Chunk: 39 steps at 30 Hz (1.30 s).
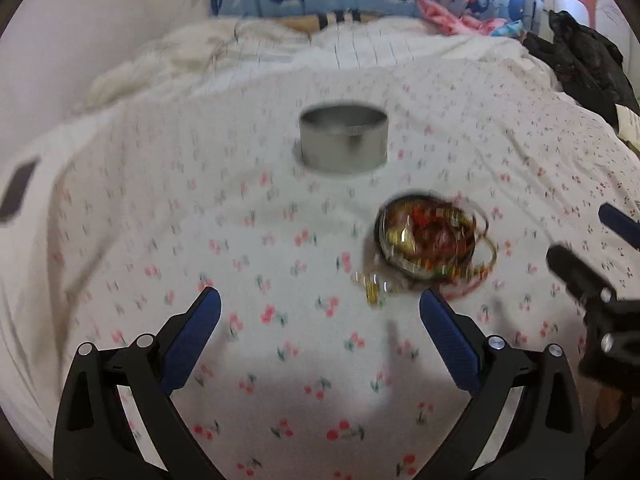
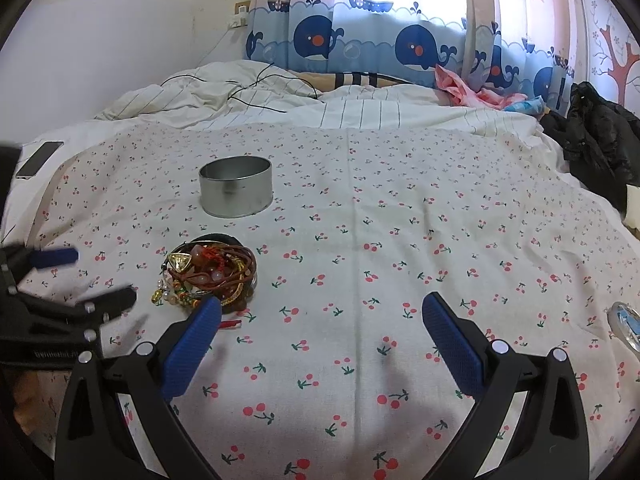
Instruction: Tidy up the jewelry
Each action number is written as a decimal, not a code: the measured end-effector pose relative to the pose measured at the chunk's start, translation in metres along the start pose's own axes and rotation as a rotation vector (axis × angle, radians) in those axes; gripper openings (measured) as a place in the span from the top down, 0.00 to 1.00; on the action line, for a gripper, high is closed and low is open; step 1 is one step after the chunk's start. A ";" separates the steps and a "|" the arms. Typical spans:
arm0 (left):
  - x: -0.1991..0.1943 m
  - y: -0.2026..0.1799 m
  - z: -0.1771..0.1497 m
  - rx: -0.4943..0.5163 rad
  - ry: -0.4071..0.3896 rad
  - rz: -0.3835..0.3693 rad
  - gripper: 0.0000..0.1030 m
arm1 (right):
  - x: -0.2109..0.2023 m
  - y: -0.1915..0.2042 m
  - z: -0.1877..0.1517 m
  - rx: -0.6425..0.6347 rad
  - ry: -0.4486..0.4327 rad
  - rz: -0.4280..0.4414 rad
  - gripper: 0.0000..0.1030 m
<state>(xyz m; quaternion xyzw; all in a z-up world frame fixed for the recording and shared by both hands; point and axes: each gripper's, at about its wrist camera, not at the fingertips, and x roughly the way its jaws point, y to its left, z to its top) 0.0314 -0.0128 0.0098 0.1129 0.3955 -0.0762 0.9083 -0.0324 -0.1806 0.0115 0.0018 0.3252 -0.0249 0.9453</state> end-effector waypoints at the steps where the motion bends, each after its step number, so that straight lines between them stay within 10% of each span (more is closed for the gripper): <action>1: 0.001 0.000 0.001 0.007 -0.011 0.020 0.07 | 0.000 0.000 0.000 0.002 0.001 0.001 0.06; 39: 0.018 0.002 -0.002 -0.059 0.037 -0.054 0.07 | 0.016 0.009 -0.005 -0.009 0.055 0.044 0.06</action>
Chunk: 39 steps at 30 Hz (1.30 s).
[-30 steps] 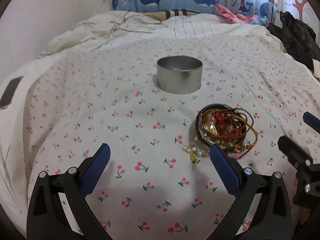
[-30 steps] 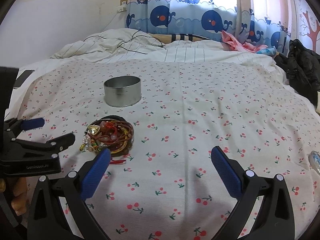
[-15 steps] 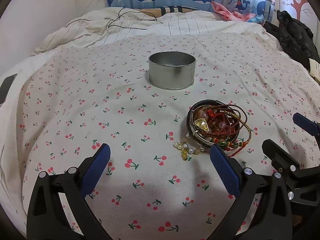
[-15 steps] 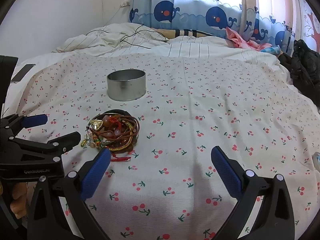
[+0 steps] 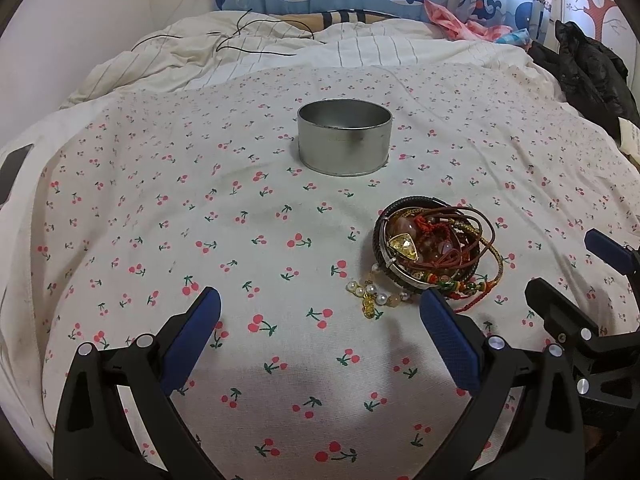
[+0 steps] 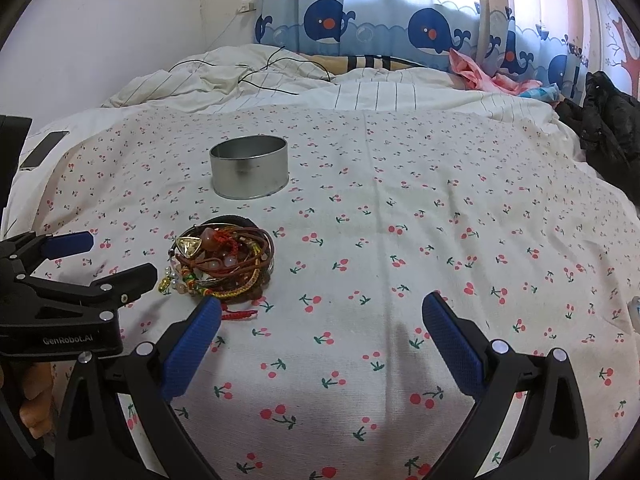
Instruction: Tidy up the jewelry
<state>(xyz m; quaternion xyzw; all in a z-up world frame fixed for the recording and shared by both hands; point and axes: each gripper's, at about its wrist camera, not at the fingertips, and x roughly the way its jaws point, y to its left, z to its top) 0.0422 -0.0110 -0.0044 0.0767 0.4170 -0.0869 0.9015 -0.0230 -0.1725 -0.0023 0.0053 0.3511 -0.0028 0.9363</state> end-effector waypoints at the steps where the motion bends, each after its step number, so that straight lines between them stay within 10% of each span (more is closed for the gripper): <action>1: 0.000 0.000 0.000 -0.001 0.001 0.000 0.07 | 0.000 0.000 0.000 0.000 0.000 0.001 0.06; 32: 0.005 0.010 -0.001 -0.023 0.011 0.015 0.07 | -0.001 -0.001 0.000 0.004 -0.016 0.002 0.06; 39: 0.005 0.030 0.007 -0.060 0.036 0.013 0.07 | -0.003 -0.004 0.016 0.001 0.014 0.110 0.06</action>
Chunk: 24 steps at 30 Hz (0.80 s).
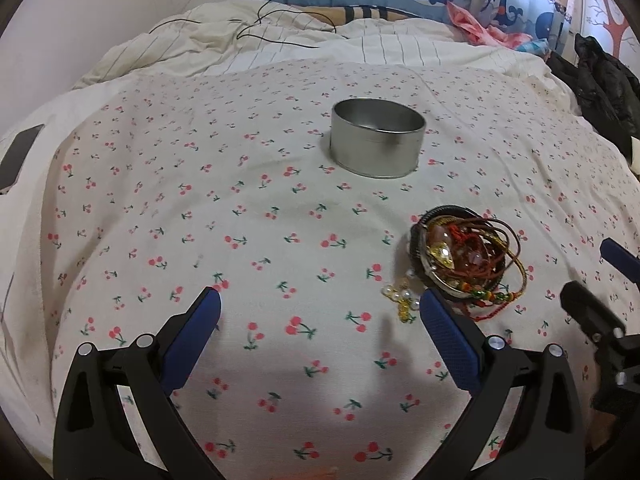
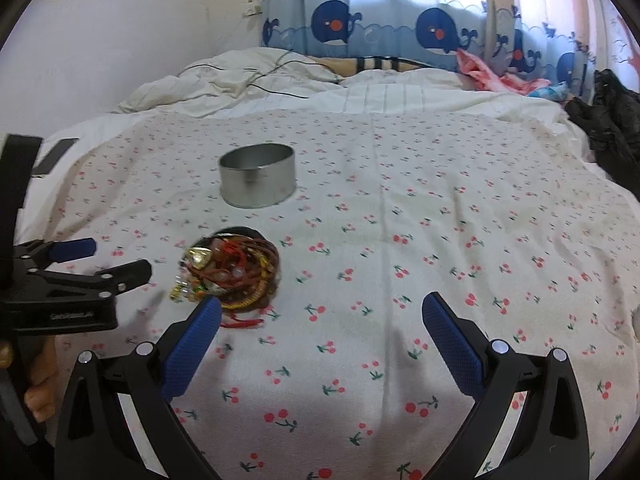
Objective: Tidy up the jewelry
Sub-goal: 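Grasp the red cord necklace from the tray with the right gripper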
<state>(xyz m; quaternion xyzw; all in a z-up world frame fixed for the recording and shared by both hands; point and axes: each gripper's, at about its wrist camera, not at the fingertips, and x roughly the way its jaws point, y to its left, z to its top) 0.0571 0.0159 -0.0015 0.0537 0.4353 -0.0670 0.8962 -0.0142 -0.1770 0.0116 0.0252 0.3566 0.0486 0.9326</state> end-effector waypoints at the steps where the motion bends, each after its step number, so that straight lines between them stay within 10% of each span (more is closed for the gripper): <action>1: 0.000 0.002 0.002 -0.002 0.005 -0.005 0.07 | 0.002 0.001 0.004 -0.006 0.009 0.017 0.06; 11: 0.012 0.021 0.029 -0.023 0.026 -0.040 0.07 | 0.061 -0.014 0.031 -0.011 0.235 0.265 0.47; 24: 0.012 0.013 0.025 0.006 0.030 -0.046 0.07 | 0.066 -0.017 0.032 0.063 0.222 0.378 0.94</action>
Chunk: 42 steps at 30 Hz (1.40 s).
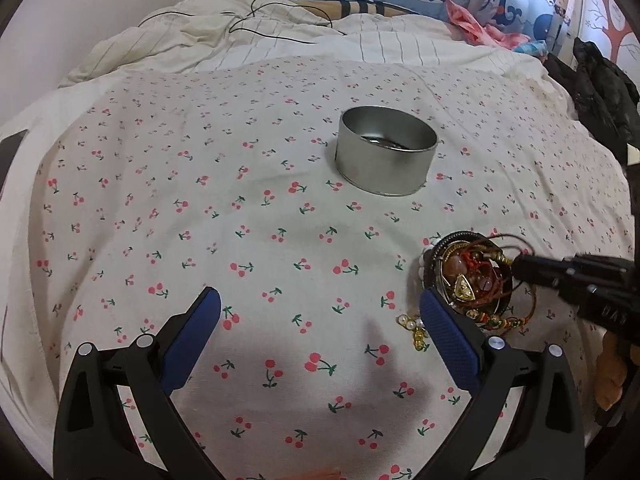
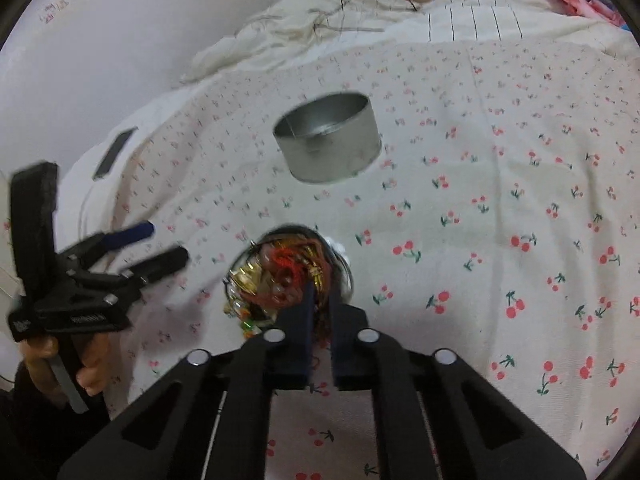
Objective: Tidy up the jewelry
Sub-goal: 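Grasp the red cord necklace from the tray with the right gripper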
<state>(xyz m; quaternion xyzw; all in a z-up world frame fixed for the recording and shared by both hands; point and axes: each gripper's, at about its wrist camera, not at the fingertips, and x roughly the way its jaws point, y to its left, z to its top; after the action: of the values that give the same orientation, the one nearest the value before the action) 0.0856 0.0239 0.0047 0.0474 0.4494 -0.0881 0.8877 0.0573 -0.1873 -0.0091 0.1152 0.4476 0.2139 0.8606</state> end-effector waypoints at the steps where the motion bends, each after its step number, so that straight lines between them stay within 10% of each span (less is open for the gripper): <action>1: 0.000 -0.001 0.000 0.005 -0.003 0.002 0.07 | -0.005 0.000 0.001 0.003 -0.024 0.006 0.94; 10: 0.001 -0.011 -0.004 0.052 -0.004 0.006 0.07 | -0.004 -0.017 0.006 0.046 0.001 -0.043 0.92; 11: 0.001 -0.012 -0.004 0.054 -0.003 0.004 0.07 | -0.001 -0.017 0.004 0.046 0.010 -0.062 0.88; 13: 0.000 -0.014 -0.004 0.059 -0.004 0.000 0.07 | 0.001 -0.017 0.005 0.047 -0.010 -0.065 0.44; 20: 0.000 -0.017 -0.005 0.067 -0.004 -0.005 0.07 | 0.014 -0.021 0.017 0.056 -0.026 -0.049 0.39; 23: 0.000 -0.017 -0.005 0.067 -0.005 -0.006 0.07 | 0.020 -0.021 0.022 0.063 -0.022 -0.005 0.58; 25: 0.000 -0.017 -0.005 0.067 -0.004 -0.007 0.07 | 0.020 -0.019 0.025 0.049 -0.038 0.003 0.94; 32: -0.004 -0.020 -0.005 0.072 -0.030 -0.037 0.07 | -0.028 -0.010 0.036 0.036 -0.238 0.138 0.96; 42: -0.016 -0.065 -0.008 0.252 -0.095 -0.240 0.07 | -0.050 -0.067 0.040 0.253 -0.304 -0.025 0.96</action>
<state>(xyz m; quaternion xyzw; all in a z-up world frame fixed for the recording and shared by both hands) 0.0571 -0.0368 0.0130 0.1002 0.3950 -0.2512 0.8780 0.0822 -0.2696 0.0234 0.2478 0.3374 0.1253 0.8995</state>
